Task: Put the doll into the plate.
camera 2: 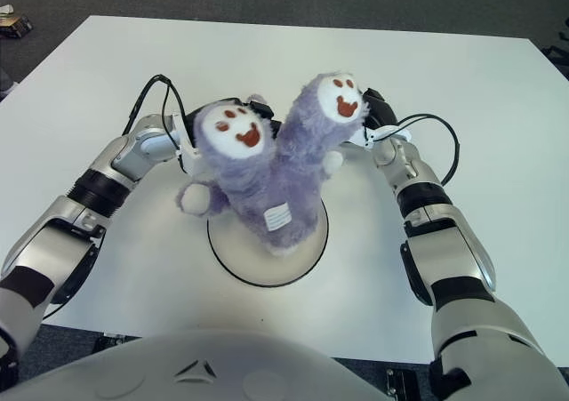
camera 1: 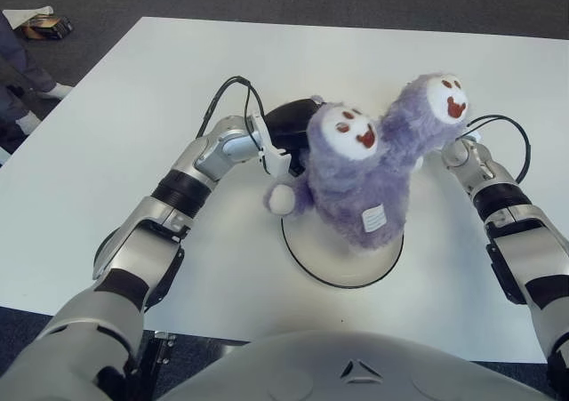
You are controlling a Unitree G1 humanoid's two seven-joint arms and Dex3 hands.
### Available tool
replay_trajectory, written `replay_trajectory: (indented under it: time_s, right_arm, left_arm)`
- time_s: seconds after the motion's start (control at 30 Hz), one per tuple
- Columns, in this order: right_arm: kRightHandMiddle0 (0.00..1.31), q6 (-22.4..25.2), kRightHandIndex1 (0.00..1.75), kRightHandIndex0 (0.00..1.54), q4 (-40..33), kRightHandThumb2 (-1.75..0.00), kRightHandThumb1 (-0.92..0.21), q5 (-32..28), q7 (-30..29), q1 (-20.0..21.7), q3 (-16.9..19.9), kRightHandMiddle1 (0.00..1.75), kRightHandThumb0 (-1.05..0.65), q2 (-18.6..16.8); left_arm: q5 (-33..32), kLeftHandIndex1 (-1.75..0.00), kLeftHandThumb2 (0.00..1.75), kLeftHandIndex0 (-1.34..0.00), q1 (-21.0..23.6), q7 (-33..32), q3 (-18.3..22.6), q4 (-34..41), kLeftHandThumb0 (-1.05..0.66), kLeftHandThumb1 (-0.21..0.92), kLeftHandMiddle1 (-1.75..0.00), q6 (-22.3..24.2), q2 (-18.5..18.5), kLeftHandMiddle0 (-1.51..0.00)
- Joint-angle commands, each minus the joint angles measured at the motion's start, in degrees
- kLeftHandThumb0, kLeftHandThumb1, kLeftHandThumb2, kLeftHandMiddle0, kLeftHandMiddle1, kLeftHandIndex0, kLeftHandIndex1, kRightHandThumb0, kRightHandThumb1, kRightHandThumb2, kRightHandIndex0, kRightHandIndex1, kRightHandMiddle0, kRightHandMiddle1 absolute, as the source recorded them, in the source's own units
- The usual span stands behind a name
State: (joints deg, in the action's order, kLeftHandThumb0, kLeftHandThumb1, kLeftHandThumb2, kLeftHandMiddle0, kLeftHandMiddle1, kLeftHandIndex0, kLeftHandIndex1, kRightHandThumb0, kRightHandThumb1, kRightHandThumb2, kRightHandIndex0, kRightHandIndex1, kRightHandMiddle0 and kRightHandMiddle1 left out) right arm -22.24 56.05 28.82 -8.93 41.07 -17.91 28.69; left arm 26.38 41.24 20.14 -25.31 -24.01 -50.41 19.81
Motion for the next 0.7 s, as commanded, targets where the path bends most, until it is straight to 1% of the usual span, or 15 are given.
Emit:
replay_trajectory:
  time_s: [0.0,0.03,0.07,0.1,0.17,0.23,0.3,0.43,0.5,0.53,0.6,0.63,0.67]
  right_arm:
    - [0.19,1.5,1.52,0.36,0.82,-0.52,-0.92,1.02,2.15,-2.62,-1.13,1.75,-0.35,-0.28]
    - [0.19,1.55,1.51,0.36,0.76,-0.52,-0.92,1.02,2.18,-2.64,-1.14,1.75,-0.35,-0.27]
    - [0.19,1.63,1.5,0.36,0.65,-0.52,-0.92,1.0,2.25,-2.65,-1.14,1.75,-0.35,-0.27]
    - [0.19,1.7,1.5,0.36,0.53,-0.52,-0.92,0.97,2.35,-2.66,-1.14,1.75,-0.35,-0.27]
    - [0.19,1.8,1.49,0.36,0.36,-0.52,-0.92,0.93,2.49,-2.7,-1.14,1.75,-0.35,-0.26]
    - [0.19,1.92,1.49,0.36,0.21,-0.52,-0.92,0.89,2.62,-2.74,-1.11,1.75,-0.35,-0.26]
    - [0.19,2.07,1.49,0.37,0.06,-0.52,-0.92,0.87,2.72,-2.77,-1.1,1.75,-0.35,-0.27]
    - [0.19,2.19,1.49,0.38,-0.05,-0.52,-0.92,1.05,2.47,-2.81,-1.22,1.75,-0.35,-0.3]
    - [0.19,2.11,1.5,0.38,-0.06,-0.52,-0.92,1.15,2.3,-2.81,-1.28,1.75,-0.35,-0.29]
    - [0.19,2.07,1.51,0.38,-0.06,-0.52,-0.92,1.17,2.25,-2.81,-1.3,1.75,-0.35,-0.29]
    - [0.19,2.07,1.53,0.39,-0.13,-0.52,-0.92,1.17,2.23,-2.83,-1.29,1.75,-0.35,-0.28]
    - [0.19,2.11,1.53,0.39,-0.18,-0.52,-0.92,1.15,2.24,-2.84,-1.28,1.75,-0.35,-0.27]
    - [0.19,2.13,1.54,0.39,-0.21,-0.52,-0.92,1.14,2.25,-2.84,-1.27,1.75,-0.35,-0.27]
  left_arm:
    - [3.17,-1.75,1.01,-0.45,-0.98,-0.07,-1.36,0.15,-0.94,0.92,-1.75,-0.59,0.56,-0.88]
    - [3.46,-1.75,1.03,-0.37,-1.07,-0.24,-1.31,0.36,-0.95,0.92,-1.75,-0.6,0.61,-0.8]
    - [3.99,-1.75,1.04,-0.34,-1.15,-0.6,-1.22,0.62,-0.96,0.92,-1.75,-0.63,0.68,-0.77]
    - [4.8,-1.74,1.06,-0.26,-1.27,-1.11,-1.16,0.97,-0.97,0.92,-1.75,-0.66,0.75,-0.66]
    - [5.83,-1.71,1.08,-0.18,-1.42,-1.76,-1.09,1.41,-0.97,0.92,-1.75,-0.68,0.82,-0.54]
    - [6.59,-1.68,1.09,-0.14,-1.68,-2.27,-1.08,1.99,-0.97,0.92,-1.75,-0.7,0.86,-0.46]
    - [6.91,-1.6,1.11,-0.09,-1.92,-2.55,-1.08,2.37,-0.97,0.92,-1.73,-0.77,0.87,-0.36]
    - [6.59,-1.53,1.12,-0.06,-2.29,-2.69,-1.09,2.49,-0.98,0.92,-1.68,-1.16,0.86,-0.26]
    - [6.72,-1.5,1.12,-0.04,-2.52,-3.09,-1.04,2.58,-0.98,0.92,-1.59,-1.58,0.87,-0.2]
    - [6.86,-1.47,1.12,-0.04,-2.6,-3.34,-1.0,2.6,-0.98,0.92,-1.52,-1.8,0.88,-0.18]
    - [6.99,-1.35,1.11,-0.01,-2.66,-3.74,-0.96,2.5,-0.98,0.92,-1.3,-2.4,0.91,-0.14]
    - [6.89,-1.33,1.11,-0.01,-2.6,-3.85,-0.98,2.3,-0.98,0.92,-1.26,-2.86,0.96,-0.14]
    - [6.82,-1.25,1.1,-0.01,-2.54,-3.95,-1.01,2.15,-0.98,0.92,-1.18,-3.19,0.99,-0.13]
